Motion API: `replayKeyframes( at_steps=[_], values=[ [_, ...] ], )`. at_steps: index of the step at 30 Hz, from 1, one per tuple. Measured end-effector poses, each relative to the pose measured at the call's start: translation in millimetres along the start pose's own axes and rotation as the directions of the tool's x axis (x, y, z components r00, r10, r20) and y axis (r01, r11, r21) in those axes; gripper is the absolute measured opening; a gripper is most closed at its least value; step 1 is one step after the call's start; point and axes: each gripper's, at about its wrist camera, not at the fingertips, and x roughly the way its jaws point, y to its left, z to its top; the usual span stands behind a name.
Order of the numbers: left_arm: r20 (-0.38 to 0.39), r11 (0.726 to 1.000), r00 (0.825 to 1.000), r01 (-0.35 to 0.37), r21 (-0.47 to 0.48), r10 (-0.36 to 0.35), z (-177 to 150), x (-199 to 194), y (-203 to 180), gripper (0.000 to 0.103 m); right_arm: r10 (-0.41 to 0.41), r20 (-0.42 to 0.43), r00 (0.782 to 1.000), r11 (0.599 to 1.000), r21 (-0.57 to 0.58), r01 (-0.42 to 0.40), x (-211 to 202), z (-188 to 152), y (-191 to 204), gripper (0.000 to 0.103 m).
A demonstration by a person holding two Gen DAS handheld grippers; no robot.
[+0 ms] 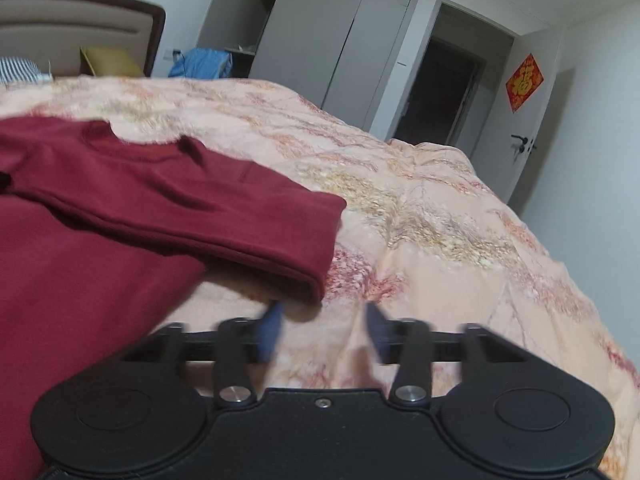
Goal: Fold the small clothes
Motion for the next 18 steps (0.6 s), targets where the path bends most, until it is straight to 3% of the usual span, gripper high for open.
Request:
replayKeyframes(
  at_steps=[3,5,10,14,18],
  values=[
    [0.001,0.999,0.999,0.034,-0.036,-0.034,2.6,-5.0,8.8,0.103,0.060,0.027,0.998,0.997,0.041,-0.061,-24.4,1.6,-1.3,0.091],
    [-0.017,0.995,0.998,0.063,-0.071,-0.065,7.8,-13.7,19.6,0.103,0.086,0.048,0.995,0.995,0.054,-0.089,-39.8,2.7,1.9,0.098],
    [-0.019,0.989,0.995,0.093,-0.112,-0.096,13.2,-49.9,60.9,0.103,0.171,0.079,0.982,0.982,0.069,-0.176,-68.6,5.8,20.1,0.102],
    [-0.020,0.991,0.999,0.027,-0.129,-0.030,9.7,-79.2,113.5,0.103,0.272,0.095,0.958,0.959,0.052,-0.278,-84.4,7.8,44.9,0.102],
    [-0.034,0.976,0.996,-0.089,-0.197,0.084,0.5,-98.3,182.7,0.103,0.352,0.127,0.927,0.935,-0.005,-0.355,-95.3,6.6,71.5,0.102]
  ],
)
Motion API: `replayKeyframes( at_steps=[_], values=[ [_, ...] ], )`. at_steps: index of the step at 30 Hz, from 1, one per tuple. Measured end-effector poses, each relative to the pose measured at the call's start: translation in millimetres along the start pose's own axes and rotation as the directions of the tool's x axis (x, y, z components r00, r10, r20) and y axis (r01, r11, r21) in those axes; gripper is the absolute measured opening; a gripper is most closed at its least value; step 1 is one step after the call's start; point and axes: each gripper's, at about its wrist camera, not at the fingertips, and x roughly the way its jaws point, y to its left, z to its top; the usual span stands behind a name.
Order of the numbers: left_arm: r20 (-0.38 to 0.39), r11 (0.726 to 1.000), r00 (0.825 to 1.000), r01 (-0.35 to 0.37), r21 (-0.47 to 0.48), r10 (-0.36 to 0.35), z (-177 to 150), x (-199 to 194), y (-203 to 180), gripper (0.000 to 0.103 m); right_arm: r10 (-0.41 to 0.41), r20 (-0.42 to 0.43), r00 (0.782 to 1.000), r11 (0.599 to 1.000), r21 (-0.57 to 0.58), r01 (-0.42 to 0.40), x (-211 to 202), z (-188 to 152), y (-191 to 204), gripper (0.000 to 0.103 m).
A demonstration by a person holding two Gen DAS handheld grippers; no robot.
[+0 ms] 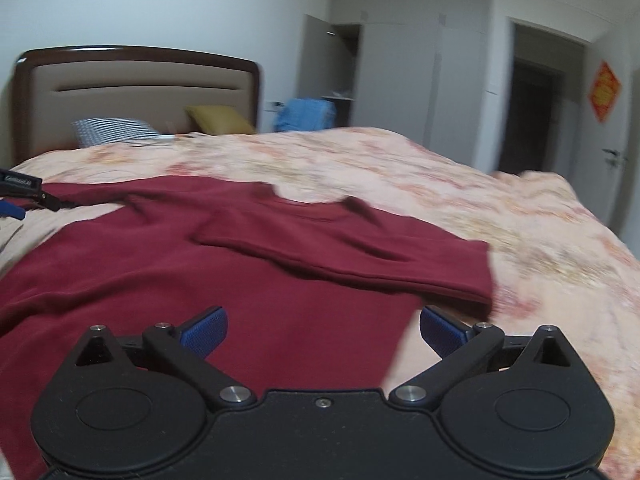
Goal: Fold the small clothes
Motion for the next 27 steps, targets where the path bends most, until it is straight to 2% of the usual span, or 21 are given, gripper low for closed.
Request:
replayKeyframes(
  at_steps=[4,8,11,15,17,19,22,23,24,25,26,27],
  values=[
    [-0.009,0.985,0.991,-0.132,-0.114,0.132,2.4,-1.0,70.5,0.103,0.028,-0.019,0.999,0.997,-0.069,-0.029,10.2,-6.4,22.4,0.102],
    [-0.017,0.942,0.979,-0.198,-0.270,0.201,4.4,5.0,127.5,0.103,0.001,-0.060,0.998,0.992,-0.124,-0.008,23.5,-16.7,35.0,0.102],
    [-0.026,0.899,0.976,-0.208,-0.386,0.215,6.0,12.4,160.6,0.103,0.002,-0.067,0.998,0.993,-0.116,-0.010,26.3,-19.9,35.5,0.102],
    [0.002,0.821,0.981,-0.161,-0.548,0.193,3.0,17.8,194.0,0.103,0.015,-0.086,0.996,0.997,-0.079,-0.022,29.6,-22.1,28.7,0.102],
    [0.026,0.787,0.979,-0.146,-0.599,0.201,1.5,18.5,199.9,0.101,0.014,-0.092,0.996,0.997,-0.080,-0.022,32.1,-22.6,28.0,0.102],
    [0.062,0.770,0.972,-0.139,-0.622,0.225,1.2,18.1,202.3,0.089,0.010,-0.095,0.995,0.996,-0.087,-0.018,33.7,-23.1,29.0,0.102],
    [0.107,0.758,0.959,-0.138,-0.638,0.264,2.9,17.2,204.9,0.063,0.009,-0.097,0.995,0.996,-0.089,-0.017,34.0,-23.7,28.6,0.102],
    [0.120,0.758,0.955,-0.135,-0.638,0.271,3.6,16.8,205.4,0.047,0.009,-0.097,0.995,0.996,-0.088,-0.018,33.7,-24.2,28.1,0.102],
    [0.128,0.758,0.953,-0.134,-0.639,0.276,4.6,16.4,206.1,0.036,0.010,-0.098,0.995,0.996,-0.086,-0.019,34.8,-24.0,28.1,0.102],
    [0.136,0.757,0.950,-0.133,-0.640,0.282,5.0,15.1,206.4,0.031,0.011,-0.098,0.995,0.996,-0.085,-0.020,34.7,-24.2,27.7,0.102],
    [0.148,0.757,0.947,-0.127,-0.641,0.285,6.2,14.2,207.5,0.019,0.012,-0.098,0.995,0.996,-0.084,-0.020,35.1,-24.1,27.8,0.102],
    [0.157,0.760,0.945,-0.127,-0.637,0.288,8.2,13.0,207.8,0.011,0.012,-0.098,0.995,0.996,-0.084,-0.020,35.5,-23.9,28.0,0.102]
  ],
)
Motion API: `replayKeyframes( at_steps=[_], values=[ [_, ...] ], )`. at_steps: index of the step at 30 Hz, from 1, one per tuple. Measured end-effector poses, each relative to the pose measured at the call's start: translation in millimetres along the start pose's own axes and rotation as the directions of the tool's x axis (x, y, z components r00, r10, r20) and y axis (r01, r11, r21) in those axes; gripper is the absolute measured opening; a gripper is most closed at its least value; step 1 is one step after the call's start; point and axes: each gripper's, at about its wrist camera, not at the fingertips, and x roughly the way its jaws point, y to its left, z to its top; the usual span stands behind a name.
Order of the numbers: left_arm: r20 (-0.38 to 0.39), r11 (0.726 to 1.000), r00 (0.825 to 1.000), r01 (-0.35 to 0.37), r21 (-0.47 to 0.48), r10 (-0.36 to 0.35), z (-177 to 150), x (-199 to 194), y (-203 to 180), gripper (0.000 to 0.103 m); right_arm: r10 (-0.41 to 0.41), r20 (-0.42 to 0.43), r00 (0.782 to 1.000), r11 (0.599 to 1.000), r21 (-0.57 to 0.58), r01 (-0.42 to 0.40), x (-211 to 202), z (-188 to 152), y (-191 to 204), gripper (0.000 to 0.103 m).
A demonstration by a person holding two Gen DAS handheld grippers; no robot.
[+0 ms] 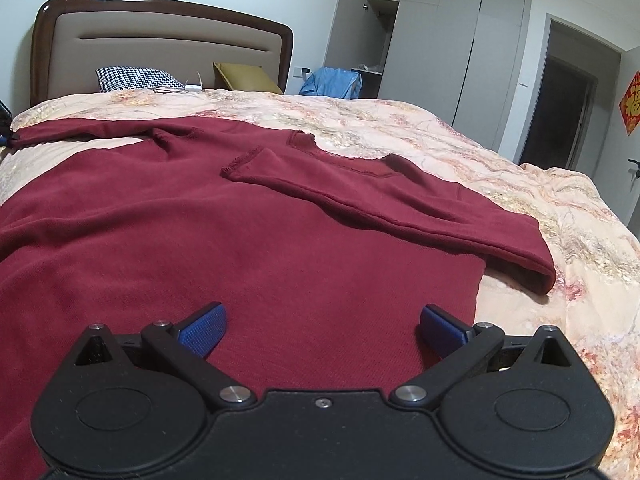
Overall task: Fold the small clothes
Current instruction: 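Grasp the other sleeve cuff with the left gripper, then lift the sleeve across the sweater body and open the left gripper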
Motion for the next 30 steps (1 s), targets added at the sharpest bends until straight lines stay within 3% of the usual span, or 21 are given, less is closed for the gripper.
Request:
replayKeyframes(
  at_steps=[6,10,15,20,24,30],
  values=[
    [0.082,0.990,0.996,0.028,0.136,-0.040,13.9,-11.4,-29.0,0.005,0.002,0.009,1.000,1.000,0.005,-0.002,-0.5,-1.7,-0.4,0.102],
    [0.122,0.954,0.983,0.101,0.283,-0.141,21.1,-28.3,-72.0,0.005,0.004,0.017,1.000,1.000,0.008,-0.004,-1.4,-3.1,-1.2,0.102],
    [0.098,0.865,0.946,0.235,0.443,-0.308,13.7,-55.3,-147.4,0.005,0.016,0.017,1.000,1.000,0.024,-0.016,-1.4,-3.9,-4.0,0.102],
    [0.013,0.755,0.885,0.389,0.527,-0.465,-16.2,-79.4,-228.9,0.005,0.034,0.017,0.999,0.998,0.046,-0.034,-1.3,-4.5,-8.2,0.102],
    [-0.075,0.653,0.830,0.488,0.579,-0.553,-62.0,-93.9,-286.1,0.005,0.050,0.024,0.998,0.997,0.064,-0.051,-1.1,-5.7,-11.8,0.102],
    [-0.220,0.545,0.764,0.601,0.585,-0.607,-149.6,-96.3,-339.2,0.005,0.070,0.035,0.997,0.993,0.088,-0.073,-2.1,-7.4,-16.1,0.103]
  ],
)
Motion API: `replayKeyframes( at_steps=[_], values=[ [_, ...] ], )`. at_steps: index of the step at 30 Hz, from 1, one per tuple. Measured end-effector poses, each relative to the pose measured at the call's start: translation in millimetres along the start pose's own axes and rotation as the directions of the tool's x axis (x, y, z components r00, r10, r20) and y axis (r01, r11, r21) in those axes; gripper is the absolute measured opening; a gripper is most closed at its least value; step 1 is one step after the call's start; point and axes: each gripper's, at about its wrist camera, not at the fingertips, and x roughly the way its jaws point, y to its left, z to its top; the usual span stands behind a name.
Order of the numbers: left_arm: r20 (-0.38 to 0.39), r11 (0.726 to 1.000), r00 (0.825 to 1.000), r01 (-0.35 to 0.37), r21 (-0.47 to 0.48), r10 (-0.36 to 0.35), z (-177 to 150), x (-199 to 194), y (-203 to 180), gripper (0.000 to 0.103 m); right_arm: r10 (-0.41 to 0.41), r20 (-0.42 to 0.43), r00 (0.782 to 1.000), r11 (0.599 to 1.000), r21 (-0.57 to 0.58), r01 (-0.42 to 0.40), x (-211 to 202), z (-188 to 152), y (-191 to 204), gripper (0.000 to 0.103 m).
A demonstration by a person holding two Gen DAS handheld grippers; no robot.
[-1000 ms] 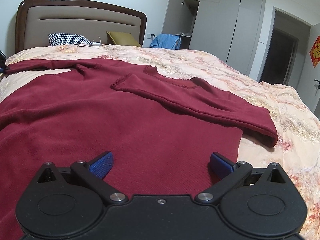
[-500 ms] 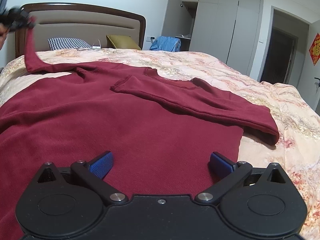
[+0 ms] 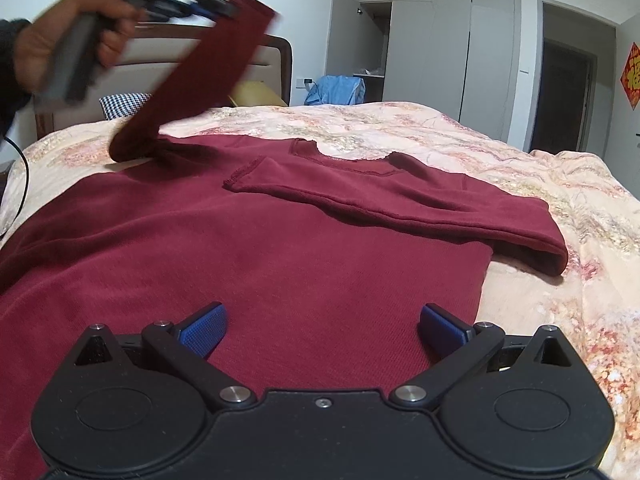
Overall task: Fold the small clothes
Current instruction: 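Lift the sleeve across the sweater body and open the left gripper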
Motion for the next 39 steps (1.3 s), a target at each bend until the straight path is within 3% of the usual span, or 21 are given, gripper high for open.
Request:
replayKeyframes(
  at_steps=[4,9,12,15,16,17,18,20,24,28,31,35,39],
  values=[
    [-0.120,0.997,0.990,0.074,0.024,-0.070,-45.8,29.3,-35.5,0.005,0.012,0.008,1.000,1.000,0.014,-0.012,-0.8,-0.7,-2.2,0.103],
    [-0.274,0.990,0.954,0.138,0.035,-0.123,-99.9,49.6,-57.2,0.005,0.024,0.016,1.000,0.999,0.028,-0.024,-1.9,-1.6,-4.4,0.103],
    [-0.343,0.986,0.928,0.163,0.018,-0.147,-119.1,53.5,-55.9,0.005,0.027,0.018,0.999,0.999,0.032,-0.028,-1.8,-1.5,-5.5,0.103],
    [-0.375,0.985,0.913,0.174,0.010,-0.157,-122.5,50.3,-48.9,0.009,0.027,0.018,0.999,0.999,0.032,-0.028,-1.6,-1.4,-5.6,0.103],
    [-0.384,0.984,0.909,0.178,0.002,-0.164,-120.7,50.4,-46.1,0.012,0.027,0.018,0.999,0.999,0.031,-0.027,-1.7,-1.5,-5.6,0.103],
    [-0.393,0.983,0.904,0.181,-0.005,-0.169,-119.1,50.6,-45.2,0.025,0.026,0.018,0.999,0.999,0.031,-0.027,-1.7,-1.5,-5.7,0.103],
    [-0.399,0.983,0.901,0.184,-0.011,-0.173,-118.3,48.6,-43.4,0.043,0.027,0.018,0.999,0.999,0.031,-0.027,-1.4,-1.4,-5.7,0.103],
    [-0.390,0.984,0.905,0.178,-0.010,-0.168,-113.3,40.3,-42.2,0.067,0.026,0.017,1.000,0.999,0.030,-0.027,-1.5,-1.5,-6.1,0.103],
    [-0.376,0.980,0.911,0.195,0.031,-0.170,-105.1,22.7,-36.9,0.084,0.026,0.017,1.000,0.999,0.030,-0.027,-1.4,-1.5,-6.3,0.103],
    [-0.343,0.986,0.937,0.116,0.119,-0.069,-98.5,-0.2,-19.9,0.093,0.024,0.017,1.000,0.999,0.027,-0.025,-0.9,-1.4,-5.8,0.103],
    [-0.325,0.984,0.944,-0.001,0.175,0.059,-95.2,-14.3,8.0,0.095,0.022,0.015,1.000,0.999,0.025,-0.023,-0.4,-1.2,-5.1,0.103],
    [-0.304,0.986,0.939,-0.136,0.099,0.160,-88.8,-31.6,68.8,0.099,0.020,0.013,1.000,1.000,0.023,-0.020,0.2,-1.1,-4.6,0.103],
    [-0.285,0.970,0.929,-0.240,0.027,0.237,-85.1,-41.8,127.8,0.099,0.015,0.013,1.000,1.000,0.019,-0.015,1.8,-0.9,-3.6,0.103]
  ],
)
